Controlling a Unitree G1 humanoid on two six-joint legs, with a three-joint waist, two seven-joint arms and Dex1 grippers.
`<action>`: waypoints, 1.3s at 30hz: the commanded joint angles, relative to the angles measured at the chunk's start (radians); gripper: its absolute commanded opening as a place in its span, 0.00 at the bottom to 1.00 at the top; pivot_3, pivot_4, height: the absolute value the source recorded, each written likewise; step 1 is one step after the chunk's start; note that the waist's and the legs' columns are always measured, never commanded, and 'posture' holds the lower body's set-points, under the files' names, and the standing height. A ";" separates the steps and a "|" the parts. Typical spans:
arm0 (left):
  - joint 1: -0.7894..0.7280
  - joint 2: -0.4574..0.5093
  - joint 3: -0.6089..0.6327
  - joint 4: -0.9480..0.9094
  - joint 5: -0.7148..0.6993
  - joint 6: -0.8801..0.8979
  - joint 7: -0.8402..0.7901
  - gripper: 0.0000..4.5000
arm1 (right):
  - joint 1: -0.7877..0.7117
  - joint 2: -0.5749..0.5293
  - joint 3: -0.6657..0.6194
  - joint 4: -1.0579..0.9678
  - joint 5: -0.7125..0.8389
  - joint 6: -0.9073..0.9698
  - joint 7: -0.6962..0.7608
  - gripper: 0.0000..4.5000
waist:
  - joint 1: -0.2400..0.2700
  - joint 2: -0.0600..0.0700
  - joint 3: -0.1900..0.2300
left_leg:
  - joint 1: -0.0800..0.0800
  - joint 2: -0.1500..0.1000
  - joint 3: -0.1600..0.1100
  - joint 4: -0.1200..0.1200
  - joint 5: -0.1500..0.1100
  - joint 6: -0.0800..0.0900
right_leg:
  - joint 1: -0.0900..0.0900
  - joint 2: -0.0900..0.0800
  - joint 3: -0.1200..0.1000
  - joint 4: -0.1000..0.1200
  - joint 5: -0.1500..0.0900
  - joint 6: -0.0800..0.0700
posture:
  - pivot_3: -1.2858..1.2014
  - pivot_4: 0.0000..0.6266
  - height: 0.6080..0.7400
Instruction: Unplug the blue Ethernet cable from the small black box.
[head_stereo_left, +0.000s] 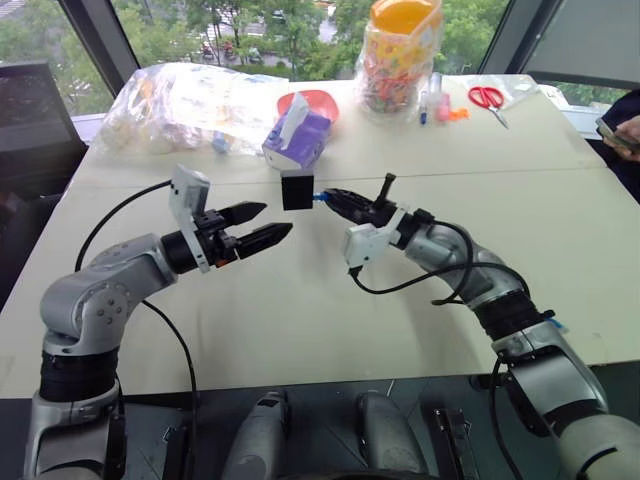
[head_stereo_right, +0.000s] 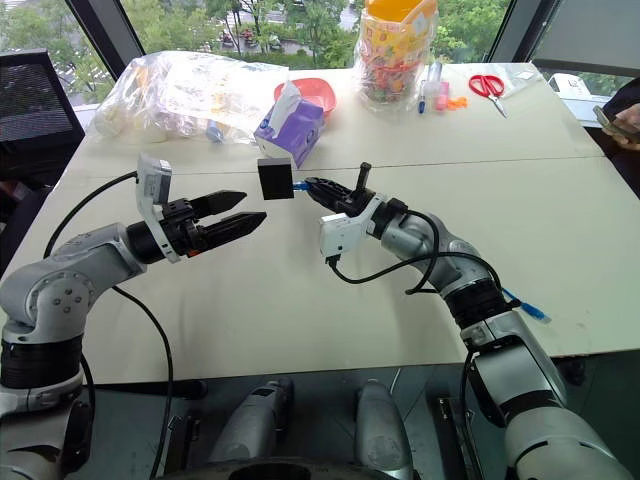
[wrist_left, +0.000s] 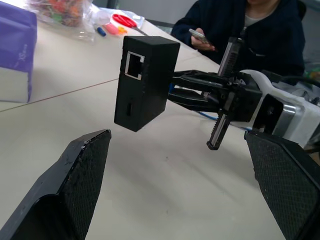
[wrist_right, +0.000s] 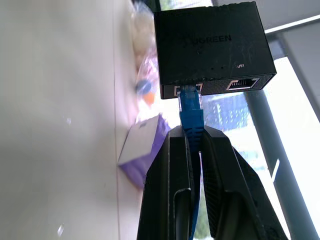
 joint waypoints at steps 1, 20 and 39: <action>-0.040 0.017 0.003 -0.006 0.000 -0.015 -0.031 1.00 | 0.004 -0.020 -0.014 -0.045 0.034 -0.060 -0.016 0.01 | 0.000 0.000 0.000 | 0.000 0.000 0.000 0.000 0.000 0.000 | 0.000 0.000 0.000 0.000 0.000 0.000 | 0.52 0.24 0.91; -0.071 0.033 -0.040 0.013 0.044 -0.035 -0.153 1.00 | 0.045 -0.039 0.003 -0.114 0.241 -0.130 0.207 0.01 | -0.002 0.000 0.000 | 0.002 0.000 0.000 0.000 0.000 0.000 | 0.001 0.000 0.000 0.000 0.000 0.000 | 0.52 0.24 0.91; -0.053 0.059 -0.044 0.010 0.079 -0.038 -0.201 0.11 | 0.051 -0.024 -0.004 -0.164 0.401 -0.036 0.378 0.09 | -0.002 0.000 0.000 | 0.002 0.000 0.000 0.000 0.000 0.000 | 0.002 0.000 0.000 0.000 0.000 0.000 | 0.52 0.24 0.91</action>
